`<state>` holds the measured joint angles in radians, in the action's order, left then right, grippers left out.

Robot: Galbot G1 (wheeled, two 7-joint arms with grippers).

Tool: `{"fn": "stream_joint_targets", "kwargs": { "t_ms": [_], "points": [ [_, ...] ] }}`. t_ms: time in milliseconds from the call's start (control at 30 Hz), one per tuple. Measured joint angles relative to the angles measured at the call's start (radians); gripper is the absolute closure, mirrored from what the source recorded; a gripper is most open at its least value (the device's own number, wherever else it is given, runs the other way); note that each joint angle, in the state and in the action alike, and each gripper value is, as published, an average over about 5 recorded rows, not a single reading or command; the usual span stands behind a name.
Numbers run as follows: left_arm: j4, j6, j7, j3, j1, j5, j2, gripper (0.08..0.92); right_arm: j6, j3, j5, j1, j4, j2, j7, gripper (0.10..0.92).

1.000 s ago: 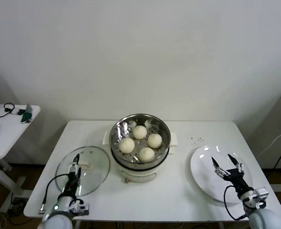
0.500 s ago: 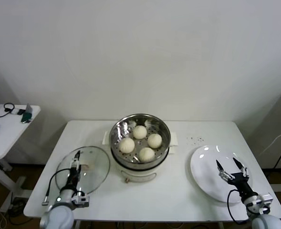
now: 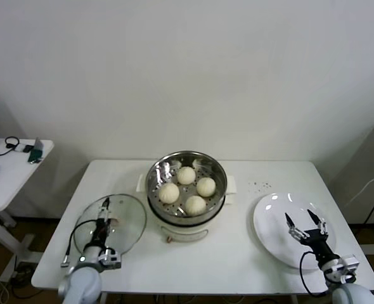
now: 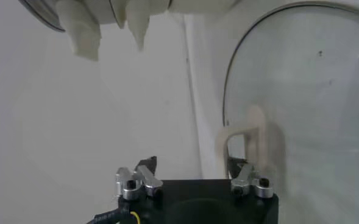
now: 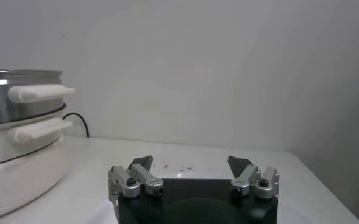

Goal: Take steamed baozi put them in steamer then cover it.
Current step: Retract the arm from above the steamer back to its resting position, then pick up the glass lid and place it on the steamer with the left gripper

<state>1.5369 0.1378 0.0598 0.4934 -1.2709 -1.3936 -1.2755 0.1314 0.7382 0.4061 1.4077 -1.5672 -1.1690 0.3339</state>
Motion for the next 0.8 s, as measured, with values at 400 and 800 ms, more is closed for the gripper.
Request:
{"fn": "stream_joint_targets", "kwargs": {
  "t_ms": [400,800],
  "points": [
    [-0.033,-0.016,0.008,-0.003,0.014,0.019,-0.002,0.628,0.005,-0.012,-0.033,-0.017,0.013,-0.030,0.001,0.203],
    [0.002,-0.013,0.041,0.002,-0.004,0.042,0.017,0.854,0.013,-0.022,-0.053,-0.037,0.031,-0.041,0.001,0.203]
  ]
}}
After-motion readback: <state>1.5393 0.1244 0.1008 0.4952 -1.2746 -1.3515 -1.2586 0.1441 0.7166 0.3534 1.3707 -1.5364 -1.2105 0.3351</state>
